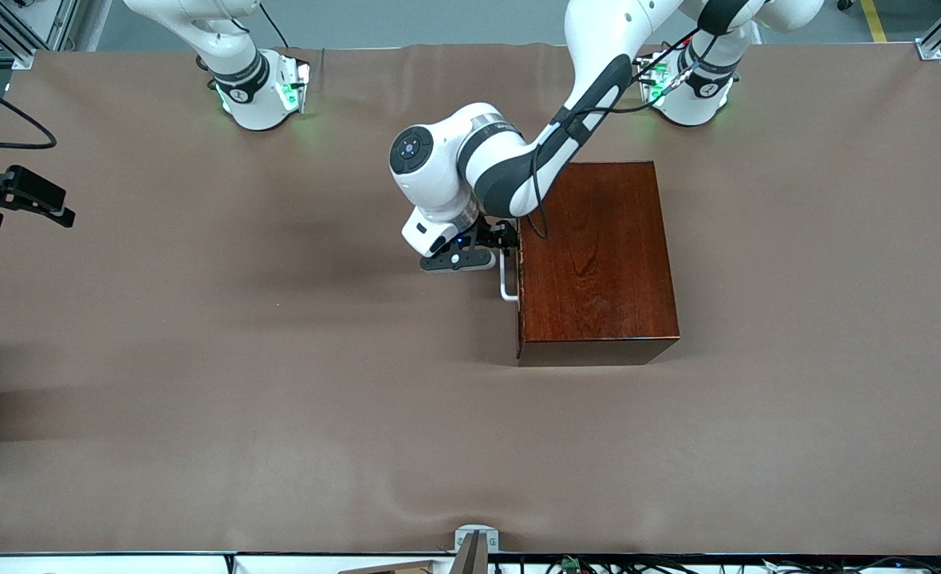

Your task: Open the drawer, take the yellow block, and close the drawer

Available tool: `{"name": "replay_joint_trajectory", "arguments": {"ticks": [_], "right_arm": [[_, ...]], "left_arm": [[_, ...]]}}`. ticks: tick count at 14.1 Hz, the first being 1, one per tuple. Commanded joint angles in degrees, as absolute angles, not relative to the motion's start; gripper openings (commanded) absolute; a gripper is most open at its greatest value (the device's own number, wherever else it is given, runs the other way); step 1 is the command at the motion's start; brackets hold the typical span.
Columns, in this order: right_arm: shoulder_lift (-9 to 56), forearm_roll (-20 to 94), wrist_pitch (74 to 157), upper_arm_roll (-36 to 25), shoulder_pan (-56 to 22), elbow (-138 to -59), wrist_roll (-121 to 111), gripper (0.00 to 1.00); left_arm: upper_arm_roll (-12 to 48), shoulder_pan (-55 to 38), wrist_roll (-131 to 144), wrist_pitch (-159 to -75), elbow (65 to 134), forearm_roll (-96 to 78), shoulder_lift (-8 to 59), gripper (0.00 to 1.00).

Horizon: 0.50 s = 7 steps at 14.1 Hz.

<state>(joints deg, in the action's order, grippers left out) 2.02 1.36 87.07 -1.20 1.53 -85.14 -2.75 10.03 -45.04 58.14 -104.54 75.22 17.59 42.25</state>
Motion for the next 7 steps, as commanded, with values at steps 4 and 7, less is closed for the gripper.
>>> {"name": "replay_joint_trajectory", "arguments": {"ticks": [4, 7], "right_arm": [[1.8, 1.8, 86.7, -0.2, 2.8, -85.1, -2.6, 1.00], [1.8, 1.8, 86.7, -0.3, 2.8, -85.1, -2.6, 1.00]], "left_arm": [[9.9, -45.4, 63.9, -108.0, 72.9, 19.0, 43.7, 1.00], [10.0, -45.5, 64.0, -110.1, 72.6, 18.2, 43.9, 1.00]]}}
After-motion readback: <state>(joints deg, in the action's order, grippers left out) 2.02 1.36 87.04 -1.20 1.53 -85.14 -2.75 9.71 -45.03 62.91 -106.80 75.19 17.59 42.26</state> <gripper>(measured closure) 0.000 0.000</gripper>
